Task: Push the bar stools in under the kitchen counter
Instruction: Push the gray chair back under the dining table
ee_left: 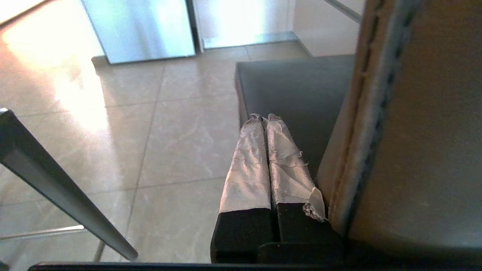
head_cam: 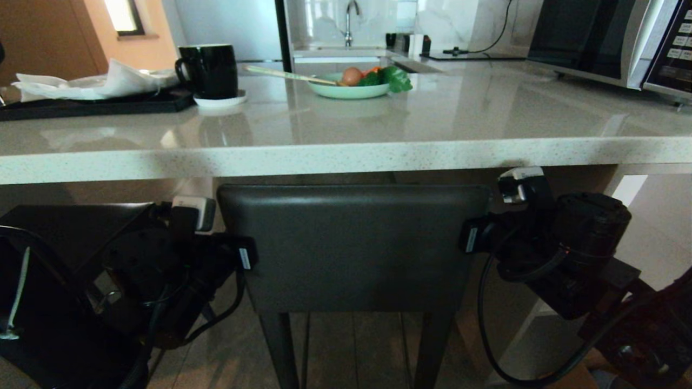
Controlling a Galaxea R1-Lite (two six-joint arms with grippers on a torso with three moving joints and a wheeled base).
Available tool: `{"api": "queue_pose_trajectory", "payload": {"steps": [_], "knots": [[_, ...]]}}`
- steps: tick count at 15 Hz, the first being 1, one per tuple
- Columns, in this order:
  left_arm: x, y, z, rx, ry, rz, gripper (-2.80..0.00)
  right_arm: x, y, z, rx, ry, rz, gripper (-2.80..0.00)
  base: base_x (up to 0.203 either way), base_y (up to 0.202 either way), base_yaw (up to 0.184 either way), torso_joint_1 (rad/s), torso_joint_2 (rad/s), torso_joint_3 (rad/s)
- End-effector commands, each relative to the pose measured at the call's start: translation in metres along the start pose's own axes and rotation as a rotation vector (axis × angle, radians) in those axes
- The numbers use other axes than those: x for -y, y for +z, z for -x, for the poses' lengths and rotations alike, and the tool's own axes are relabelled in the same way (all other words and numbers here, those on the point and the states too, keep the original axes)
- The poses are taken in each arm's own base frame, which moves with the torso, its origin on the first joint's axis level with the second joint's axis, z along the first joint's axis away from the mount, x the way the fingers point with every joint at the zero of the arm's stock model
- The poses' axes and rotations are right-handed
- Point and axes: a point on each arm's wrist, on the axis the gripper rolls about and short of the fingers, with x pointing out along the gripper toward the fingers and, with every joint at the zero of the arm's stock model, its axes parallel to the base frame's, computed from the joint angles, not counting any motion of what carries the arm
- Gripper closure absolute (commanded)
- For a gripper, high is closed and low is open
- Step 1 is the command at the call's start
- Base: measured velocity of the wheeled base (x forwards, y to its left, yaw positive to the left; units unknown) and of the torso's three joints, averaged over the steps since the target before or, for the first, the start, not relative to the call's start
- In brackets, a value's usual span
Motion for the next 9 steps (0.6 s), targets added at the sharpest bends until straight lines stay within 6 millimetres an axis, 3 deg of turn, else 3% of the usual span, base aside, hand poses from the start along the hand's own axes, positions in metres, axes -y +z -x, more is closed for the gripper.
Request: {"api": "queue_pose_trajectory", "payload": {"steps": [1, 4, 9], "knots": [[-0.002, -0.006, -0.008, -0.009, 0.008, -0.004, 0.00, -0.002, -0.003, -0.006, -0.003, 0.010, 0.007, 0.00, 0.000, 0.000, 0.000, 0.000, 0.00, 0.000], [-0.017, 0.005, -0.006, 0.026, 0.058, 0.005, 0.00, 0.002, 0.003, -0.002, 0.016, -0.006, 0.003, 0.00, 0.000, 0.000, 0.000, 0.000, 0.00, 0.000], [-0.041, 0.041, 0.015, 0.114, 0.122, 0.029, 0.00, 0.044, 0.012, 0.003, 0.041, -0.130, -0.003, 0.00, 0.000, 0.000, 0.000, 0.000, 0.00, 0.000]]}}
